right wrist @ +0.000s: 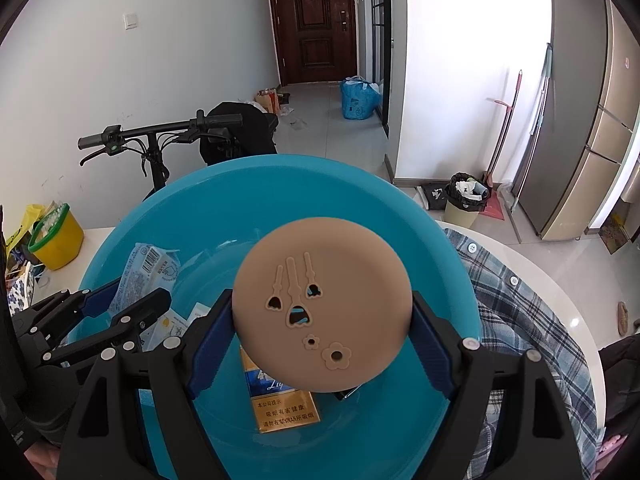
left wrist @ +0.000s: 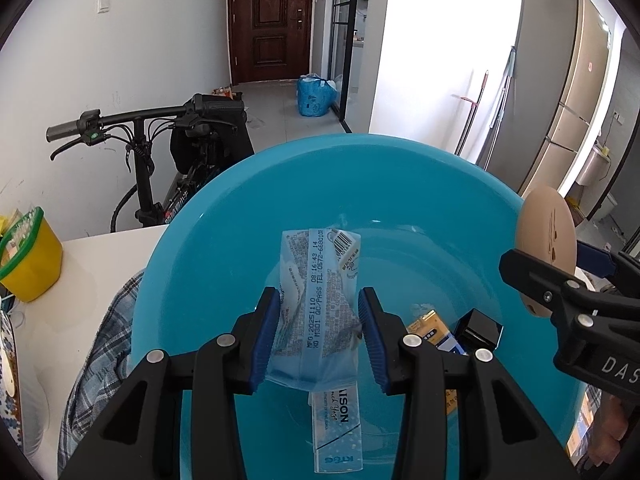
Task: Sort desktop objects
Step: 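Open the left tool to drop the blue packet while the right tool releases the tan pad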
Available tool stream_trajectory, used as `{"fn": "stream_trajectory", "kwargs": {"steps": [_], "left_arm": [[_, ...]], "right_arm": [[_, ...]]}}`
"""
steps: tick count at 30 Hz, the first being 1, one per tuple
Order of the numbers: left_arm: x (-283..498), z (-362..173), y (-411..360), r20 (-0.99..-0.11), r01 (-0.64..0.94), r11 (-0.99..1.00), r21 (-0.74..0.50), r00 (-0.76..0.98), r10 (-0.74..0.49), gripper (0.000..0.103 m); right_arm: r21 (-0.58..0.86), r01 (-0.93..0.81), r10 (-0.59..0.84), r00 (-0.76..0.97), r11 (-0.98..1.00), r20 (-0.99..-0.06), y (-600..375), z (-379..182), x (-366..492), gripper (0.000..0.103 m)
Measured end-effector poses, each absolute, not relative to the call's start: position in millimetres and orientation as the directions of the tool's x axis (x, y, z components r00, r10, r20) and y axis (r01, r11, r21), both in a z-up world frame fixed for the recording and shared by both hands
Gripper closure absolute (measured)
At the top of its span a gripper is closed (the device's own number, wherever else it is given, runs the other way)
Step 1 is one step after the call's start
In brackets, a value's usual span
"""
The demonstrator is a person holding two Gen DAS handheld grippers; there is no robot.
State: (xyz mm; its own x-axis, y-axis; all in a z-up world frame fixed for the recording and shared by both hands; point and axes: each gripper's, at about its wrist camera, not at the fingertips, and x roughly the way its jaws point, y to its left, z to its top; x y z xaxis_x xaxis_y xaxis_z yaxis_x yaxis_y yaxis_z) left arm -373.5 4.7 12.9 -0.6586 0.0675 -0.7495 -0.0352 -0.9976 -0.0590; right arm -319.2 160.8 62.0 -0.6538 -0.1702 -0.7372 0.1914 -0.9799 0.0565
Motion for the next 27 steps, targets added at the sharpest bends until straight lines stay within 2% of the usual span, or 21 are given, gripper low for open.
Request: {"fn": "stream_trajectory", "kwargs": {"steps": [7,9,11,20,27], "left_arm": [[-374.5,12.5,-1.2,-0.755,-0.025,-0.997,-0.073,-0.651,0.072,0.058],[-373.8,13.4,-0.2,-0.750,-0.026,-0.998,-0.065,-0.658,0.066,0.039],[-371.6,16.0,0.7,-0.735,-0.023,-0.998,-0.055,-0.676,0.056,0.032],[-373.3,16.9,-3.1,-0.742,-0.010,-0.999,-0.049,-0.669,0.043,0.032],[-376.3,13.8,-8.2,-0.753,0.020,-0.999,-0.038,-0.658,0.016,0.032]], "right_arm": [[0.048,0.201,-0.170,-0.649,-0.978,-0.742,158.2,58.7,-318.6,0.022],[0.047,0.203,-0.169,-0.647,-0.978,-0.743,157.8,58.2,-318.8,0.022],[0.045,0.203,-0.168,-0.647,-0.978,-0.744,157.5,57.8,-318.9,0.022],[0.044,0.200,-0.164,-0.637,-0.979,-0.753,159.7,53.6,-322.0,0.022],[0.063,0.192,-0.165,-0.574,-0.979,-0.802,159.9,39.7,-329.5,0.022]]}}
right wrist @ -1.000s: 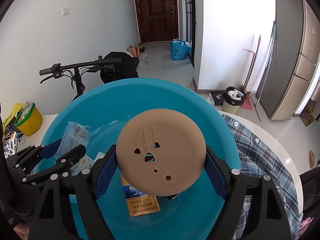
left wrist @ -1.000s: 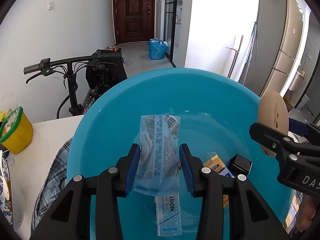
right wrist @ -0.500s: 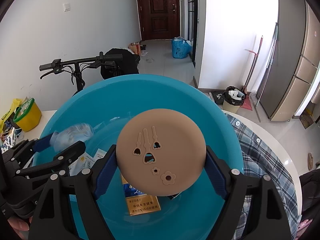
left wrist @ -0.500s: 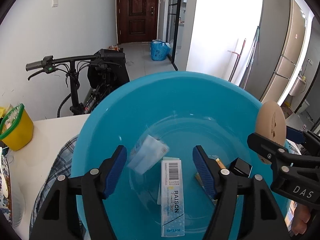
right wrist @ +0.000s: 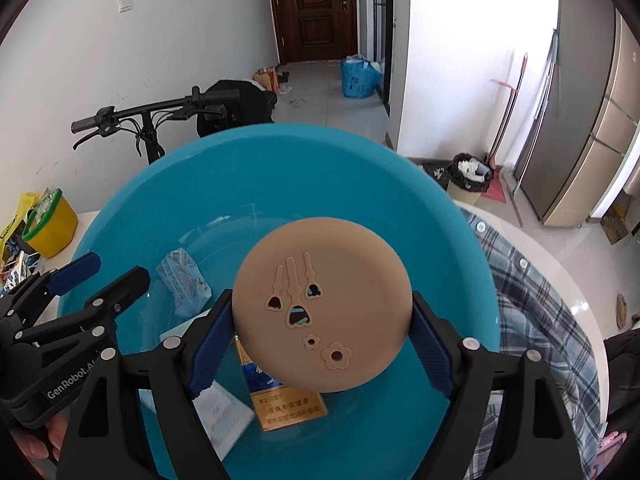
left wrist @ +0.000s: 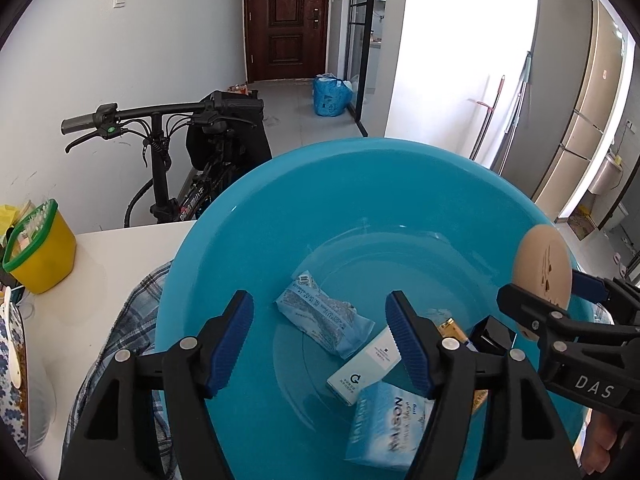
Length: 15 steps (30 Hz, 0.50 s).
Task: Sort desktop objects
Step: 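Open the left tool to drop the blue packet while the right tool releases the tan pad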
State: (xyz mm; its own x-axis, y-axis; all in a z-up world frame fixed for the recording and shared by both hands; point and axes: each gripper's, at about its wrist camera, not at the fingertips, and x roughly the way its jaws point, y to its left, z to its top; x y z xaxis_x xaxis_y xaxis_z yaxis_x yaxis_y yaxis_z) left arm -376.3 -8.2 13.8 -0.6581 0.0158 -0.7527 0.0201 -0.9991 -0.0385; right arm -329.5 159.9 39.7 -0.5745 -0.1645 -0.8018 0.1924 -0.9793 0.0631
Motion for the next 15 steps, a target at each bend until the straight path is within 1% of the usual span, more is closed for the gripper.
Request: {"fn": "stream_trajectory", "kwargs": {"steps": [15], "left_arm": [[-377.1,11.6,-6.8,-0.758,0.016,-1.000,-0.019,-0.653,0.004,0.032]], "right_arm": [[0.045,0.215,-0.157,-0.537,-0.976,-0.829,155.0,29.2,-327.4,0.021]]}}
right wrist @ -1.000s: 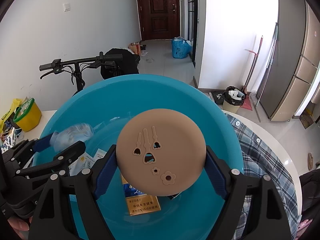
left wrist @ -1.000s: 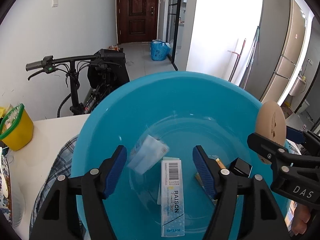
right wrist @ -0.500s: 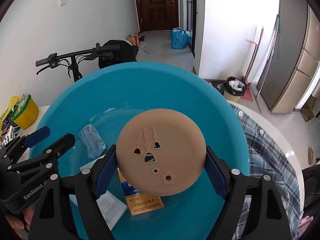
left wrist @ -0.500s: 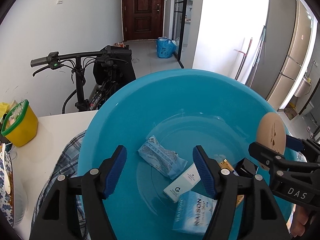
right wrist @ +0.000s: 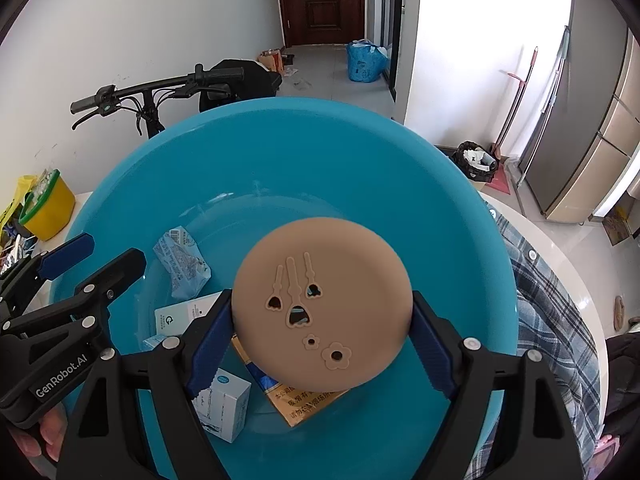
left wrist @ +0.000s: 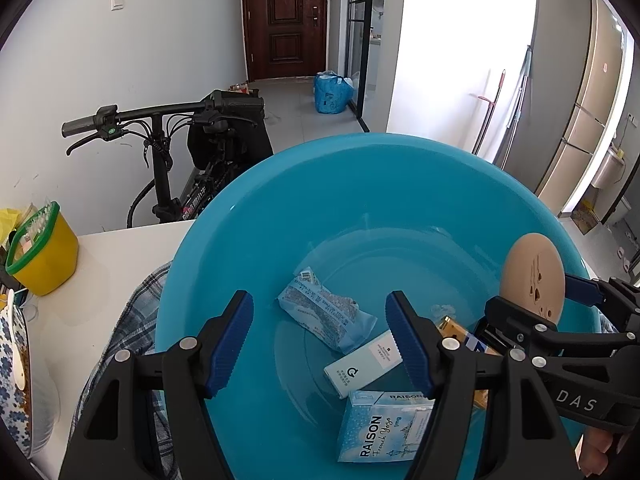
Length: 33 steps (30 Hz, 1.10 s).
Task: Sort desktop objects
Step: 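Open the left tool to drop the blue packet while the right tool releases the tan pad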
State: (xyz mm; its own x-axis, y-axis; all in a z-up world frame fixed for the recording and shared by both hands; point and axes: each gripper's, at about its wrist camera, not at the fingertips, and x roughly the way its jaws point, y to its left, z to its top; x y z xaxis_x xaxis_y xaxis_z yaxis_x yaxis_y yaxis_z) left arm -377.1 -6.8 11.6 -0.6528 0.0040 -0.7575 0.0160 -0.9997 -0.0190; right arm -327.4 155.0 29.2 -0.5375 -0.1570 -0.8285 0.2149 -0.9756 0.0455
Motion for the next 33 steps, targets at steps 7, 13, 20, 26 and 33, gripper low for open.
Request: {"fn": "stream_trajectory", "kwargs": {"steps": [7,13,20,26,33], "left_arm": [[-376.5,10.8,-8.3,-0.759,0.021,-1.000,-0.019,-0.651,0.001,0.032],[-375.1,9.8,-9.0,-0.760,0.024,-1.000,-0.020,-0.650,0.000,0.032],[-373.9,11.9,-12.3,-0.754,0.045,-0.999,-0.002,-0.656,-0.028,0.026],[-368.3,21.5,-10.8,-0.718,0.056,-0.998,0.038,-0.693,-0.067,0.019],[-368.6,26.8,-15.4,-0.715,0.068,-0.997,0.023,-0.696,-0.064,0.019]], "right_arm": [[0.045,0.209,-0.150,-0.522,-0.977,-0.839,155.2,26.1,-329.6,0.021],[0.064,0.192,-0.153,-0.500,-0.979,-0.852,158.4,22.2,-333.1,0.021],[0.045,0.184,-0.134,-0.507,-0.982,-0.851,158.7,23.1,-332.9,0.021],[0.034,0.186,-0.128,-0.517,-0.982,-0.846,156.8,25.1,-332.8,0.020],[0.009,0.168,-0.106,-0.581,-0.986,-0.807,156.6,36.8,-328.4,0.008]]}}
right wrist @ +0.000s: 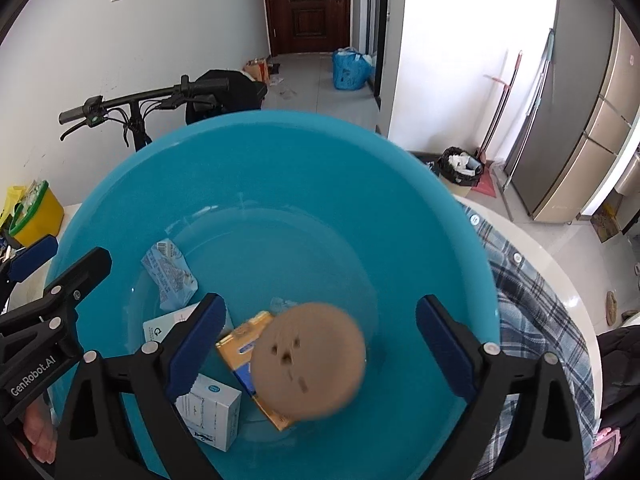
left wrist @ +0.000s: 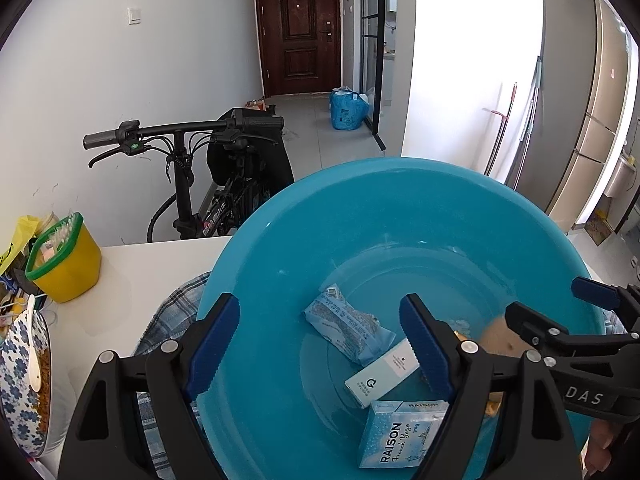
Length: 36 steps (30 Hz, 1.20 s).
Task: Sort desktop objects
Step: 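Open the left tool to drop the blue packet while the right tool releases the tan pad, then raise both open tools up out of the teal basin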
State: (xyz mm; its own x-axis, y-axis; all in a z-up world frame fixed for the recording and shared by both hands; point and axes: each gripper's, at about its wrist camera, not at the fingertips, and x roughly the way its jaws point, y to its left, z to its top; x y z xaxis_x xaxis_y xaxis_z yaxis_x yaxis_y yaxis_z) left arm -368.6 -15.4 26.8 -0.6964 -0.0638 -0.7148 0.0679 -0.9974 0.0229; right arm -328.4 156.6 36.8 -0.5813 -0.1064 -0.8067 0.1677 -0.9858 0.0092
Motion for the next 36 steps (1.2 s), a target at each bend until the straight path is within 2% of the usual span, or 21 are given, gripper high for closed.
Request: {"fn": "stream_trajectory", "kwargs": {"steps": [17,27,36], "left_arm": [[-350.1,54.6,-13.6,-0.642,0.077,-0.996,0.050,-0.761,-0.091,0.019],[-324.6,91.8,-11.7,-0.564,0.082,-0.996,0.037,-0.821,-0.089,0.019],[-289.1,131.0,-8.1,-0.477,0.056,-0.998,0.023,-0.877,-0.060,0.018]], "right_arm": [[0.014,0.166,-0.116,-0.625,-0.986,-0.772,159.8,55.5,-320.8,0.008],[-0.031,0.153,-0.094,-0.740,-0.988,-0.666,162.2,91.3,-297.1,0.008],[0.001,0.156,-0.128,-0.805,-0.988,-0.580,166.3,126.0,-272.9,0.006]]}}
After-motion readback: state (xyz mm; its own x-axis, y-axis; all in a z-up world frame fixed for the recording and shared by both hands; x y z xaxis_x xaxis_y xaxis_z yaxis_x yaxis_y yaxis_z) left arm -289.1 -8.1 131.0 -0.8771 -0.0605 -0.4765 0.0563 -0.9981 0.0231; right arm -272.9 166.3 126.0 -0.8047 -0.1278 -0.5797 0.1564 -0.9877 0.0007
